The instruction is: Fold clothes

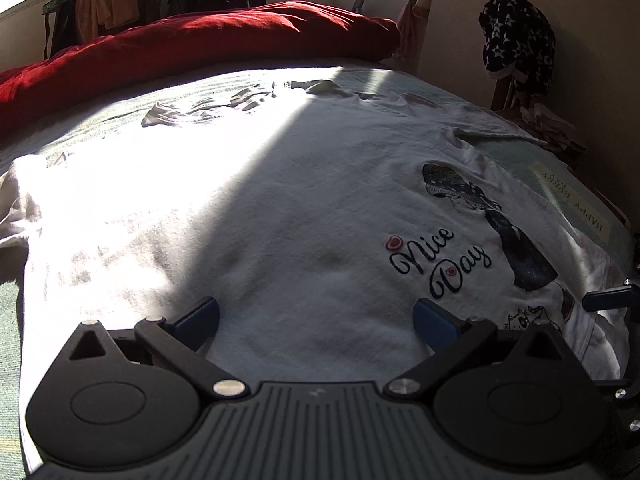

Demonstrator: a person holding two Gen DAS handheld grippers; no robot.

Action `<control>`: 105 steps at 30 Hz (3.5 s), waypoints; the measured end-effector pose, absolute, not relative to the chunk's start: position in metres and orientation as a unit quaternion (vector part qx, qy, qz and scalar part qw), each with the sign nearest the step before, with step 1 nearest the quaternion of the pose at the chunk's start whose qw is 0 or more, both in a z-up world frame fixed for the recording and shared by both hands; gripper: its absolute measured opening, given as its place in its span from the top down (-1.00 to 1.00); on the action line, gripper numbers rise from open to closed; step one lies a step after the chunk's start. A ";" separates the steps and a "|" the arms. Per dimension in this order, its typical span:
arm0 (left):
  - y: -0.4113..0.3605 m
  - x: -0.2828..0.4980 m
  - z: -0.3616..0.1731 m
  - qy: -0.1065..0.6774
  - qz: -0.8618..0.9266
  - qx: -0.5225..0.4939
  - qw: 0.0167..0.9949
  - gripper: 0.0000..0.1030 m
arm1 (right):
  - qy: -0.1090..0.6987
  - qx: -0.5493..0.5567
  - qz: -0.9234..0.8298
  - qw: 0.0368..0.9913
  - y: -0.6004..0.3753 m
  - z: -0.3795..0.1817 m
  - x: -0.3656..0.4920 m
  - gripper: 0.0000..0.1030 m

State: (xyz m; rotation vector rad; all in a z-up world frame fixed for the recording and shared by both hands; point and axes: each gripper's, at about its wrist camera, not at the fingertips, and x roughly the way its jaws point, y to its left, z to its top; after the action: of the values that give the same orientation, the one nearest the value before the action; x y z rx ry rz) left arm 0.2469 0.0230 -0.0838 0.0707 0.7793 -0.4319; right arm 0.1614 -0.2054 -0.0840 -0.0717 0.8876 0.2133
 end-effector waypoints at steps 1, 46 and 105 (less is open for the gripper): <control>0.023 0.247 -0.083 0.377 -0.208 0.034 0.902 -0.99 | 0.431 -0.035 0.102 0.896 -0.206 -0.083 0.158 -1.00; 0.139 0.240 -0.068 0.387 -0.003 -0.002 0.922 -0.99 | 0.441 -0.020 0.313 0.841 -0.090 -0.051 0.315 -1.00; 0.339 0.268 -0.025 0.292 0.412 0.299 0.810 -1.00 | 0.429 -0.014 0.372 0.823 -0.060 -0.052 0.305 -1.00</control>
State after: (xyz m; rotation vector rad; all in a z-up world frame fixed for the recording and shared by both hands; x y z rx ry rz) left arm 0.2682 0.3389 -0.0249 0.6387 0.6244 0.8800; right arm 0.3050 -0.0601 -0.0520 -0.0306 0.9115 0.7909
